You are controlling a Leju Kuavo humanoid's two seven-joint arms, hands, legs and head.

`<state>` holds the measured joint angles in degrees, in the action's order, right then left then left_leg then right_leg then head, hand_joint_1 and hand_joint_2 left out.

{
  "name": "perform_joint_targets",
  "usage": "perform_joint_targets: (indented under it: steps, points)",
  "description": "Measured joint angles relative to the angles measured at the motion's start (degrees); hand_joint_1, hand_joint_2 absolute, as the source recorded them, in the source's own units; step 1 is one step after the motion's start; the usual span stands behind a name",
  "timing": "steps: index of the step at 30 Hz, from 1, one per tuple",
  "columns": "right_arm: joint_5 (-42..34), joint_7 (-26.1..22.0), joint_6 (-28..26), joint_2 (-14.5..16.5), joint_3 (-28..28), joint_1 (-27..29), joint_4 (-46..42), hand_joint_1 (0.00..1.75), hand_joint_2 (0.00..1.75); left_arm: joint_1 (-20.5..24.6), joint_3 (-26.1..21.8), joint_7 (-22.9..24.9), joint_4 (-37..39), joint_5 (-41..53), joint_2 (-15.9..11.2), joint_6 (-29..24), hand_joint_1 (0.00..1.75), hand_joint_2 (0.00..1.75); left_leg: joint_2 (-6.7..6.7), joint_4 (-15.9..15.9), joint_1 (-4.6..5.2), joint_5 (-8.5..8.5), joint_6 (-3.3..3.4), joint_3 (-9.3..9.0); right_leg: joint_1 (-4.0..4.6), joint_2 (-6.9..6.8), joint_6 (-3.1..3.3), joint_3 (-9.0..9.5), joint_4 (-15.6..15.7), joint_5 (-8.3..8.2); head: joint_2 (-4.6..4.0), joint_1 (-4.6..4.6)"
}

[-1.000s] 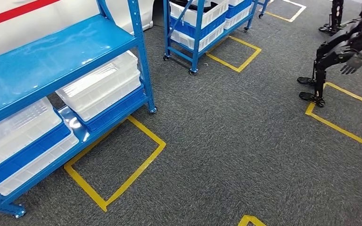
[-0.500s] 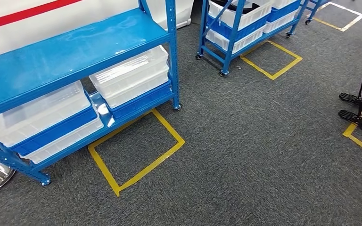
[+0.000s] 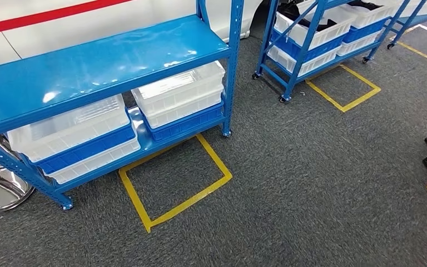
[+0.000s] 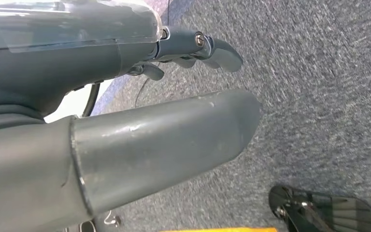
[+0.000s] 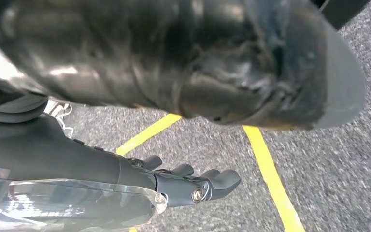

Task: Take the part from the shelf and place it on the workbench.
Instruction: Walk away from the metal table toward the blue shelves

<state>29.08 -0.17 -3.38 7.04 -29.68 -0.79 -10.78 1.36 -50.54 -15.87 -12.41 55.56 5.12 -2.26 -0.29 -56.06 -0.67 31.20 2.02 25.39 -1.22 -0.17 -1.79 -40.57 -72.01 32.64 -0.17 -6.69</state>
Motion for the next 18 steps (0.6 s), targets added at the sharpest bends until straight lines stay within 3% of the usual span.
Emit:
perform_joint_targets:
  steps: [2, 4, 6, 7, 9, 10, 11, 12, 14, 15, 16, 18]
  points:
    - [0.01, 0.02, -0.02, -0.14, -0.15, 0.26, 0.03, 0.00, 0.00, -0.06, -0.02, -0.01, 0.00, 0.00, 0.14, 0.02, 0.00, 0.00, -0.42, -0.02, -0.21, 1.56, -0.68, -1.92, -0.14, 0.01, -0.05, 1.49, 6.90, -5.42, 0.00, -0.01]
    - [0.02, 0.03, 0.01, -0.20, -0.37, 0.22, 0.09, 0.00, 0.00, 0.13, -0.03, -0.02, -0.01, 0.00, 0.17, 0.03, 0.00, 0.00, -0.58, 0.30, -0.23, 2.72, -1.53, -2.87, 0.11, 0.02, 0.77, 2.08, 10.46, -8.50, 0.00, 0.00]
    - [0.03, 0.02, 0.03, -0.20, -0.56, 0.04, 0.10, 0.00, 0.00, 0.41, -0.04, -0.04, -0.01, 0.00, 0.19, 0.04, 0.00, 0.00, -0.63, -0.58, -0.18, 2.15, -2.30, -2.79, 0.35, -0.01, 2.00, 2.54, 10.91, -7.80, 0.00, -0.01]
    - [0.03, 0.01, 0.03, -0.22, -0.62, 0.09, 0.08, 0.00, 0.00, 0.54, -0.04, -0.04, -0.01, 0.00, 0.24, 0.07, 0.00, 0.00, -0.54, -2.63, -0.20, 1.12, -2.54, -2.01, 0.33, -0.08, 2.51, 3.24, 11.15, -7.45, 0.00, 0.00]
    - [0.03, 0.01, -0.01, -0.27, -0.70, 0.30, 0.07, 0.00, 0.00, 0.62, -0.04, -0.04, -0.01, 0.00, 0.32, 0.11, 0.00, 0.00, -0.32, -10.09, -0.33, -1.17, -2.81, 2.15, 0.38, -0.32, 3.35, 5.49, 11.94, -6.08, 0.00, 0.01]
    - [0.03, 0.01, -0.02, -0.30, -0.72, 0.42, 0.07, 0.00, 0.00, 0.59, -0.04, -0.04, -0.01, 0.00, 0.34, 0.11, 0.00, 0.00, -0.18, -13.96, -0.36, -1.17, -2.89, 4.97, 0.46, -0.40, 3.62, 6.76, 12.44, -5.36, 0.00, 0.01]
    - [0.03, 0.01, -0.03, -0.31, -0.74, 0.45, 0.07, 0.00, 0.00, 0.49, -0.04, -0.04, 0.00, 0.00, 0.34, 0.11, 0.00, 0.00, -0.13, -16.85, -0.34, 0.14, -2.94, 7.67, 0.56, -0.40, 3.80, 8.06, 12.88, -4.61, 0.00, 0.02]
    - [0.03, 0.01, -0.02, -0.32, -0.76, 0.44, 0.07, 0.00, 0.00, 0.34, -0.04, -0.04, 0.01, 0.00, 0.35, 0.11, 0.00, 0.00, -0.12, -18.39, -0.32, 2.60, -2.92, 10.02, 0.66, -0.30, 3.90, 9.46, 13.29, -3.79, 0.00, 0.03]
    - [0.03, 0.01, 0.00, -0.32, -0.82, 0.45, 0.07, 0.00, 0.00, -0.02, -0.04, -0.03, 0.02, 0.00, 0.37, 0.11, 0.00, 0.00, -0.12, -17.63, -0.27, 7.34, -2.64, 13.15, 0.90, -0.06, 3.94, 12.56, 13.98, -1.91, 0.00, 0.03]
    - [0.03, 0.01, 0.01, -0.32, -0.84, 0.47, 0.07, 0.00, 0.00, -0.17, -0.04, -0.03, 0.02, 0.00, 0.39, 0.11, 0.00, 0.00, -0.11, -15.57, -0.20, 7.70, -2.32, 14.01, 1.05, 0.00, 3.93, 14.16, 14.24, -0.86, 0.00, 0.03]
    - [0.03, 0.01, 0.00, -0.33, -0.86, 0.54, 0.07, 0.00, 0.00, -0.34, -0.04, -0.03, 0.02, 0.00, 0.41, 0.11, 0.00, 0.00, -0.07, -12.72, -0.08, 5.57, -1.85, 14.53, 1.18, 0.00, 3.92, 15.56, 14.44, 0.21, 0.00, 0.03]
    - [0.03, 0.02, 0.02, -0.26, -0.89, 0.64, 0.19, 0.00, 0.00, -0.74, -0.05, -0.04, 0.02, 0.00, 0.37, 0.12, 0.00, 0.00, 0.04, -7.19, 0.56, -3.44, -0.93, 14.76, 1.33, 0.03, 3.64, 17.97, 14.63, 2.40, 0.00, -0.02]
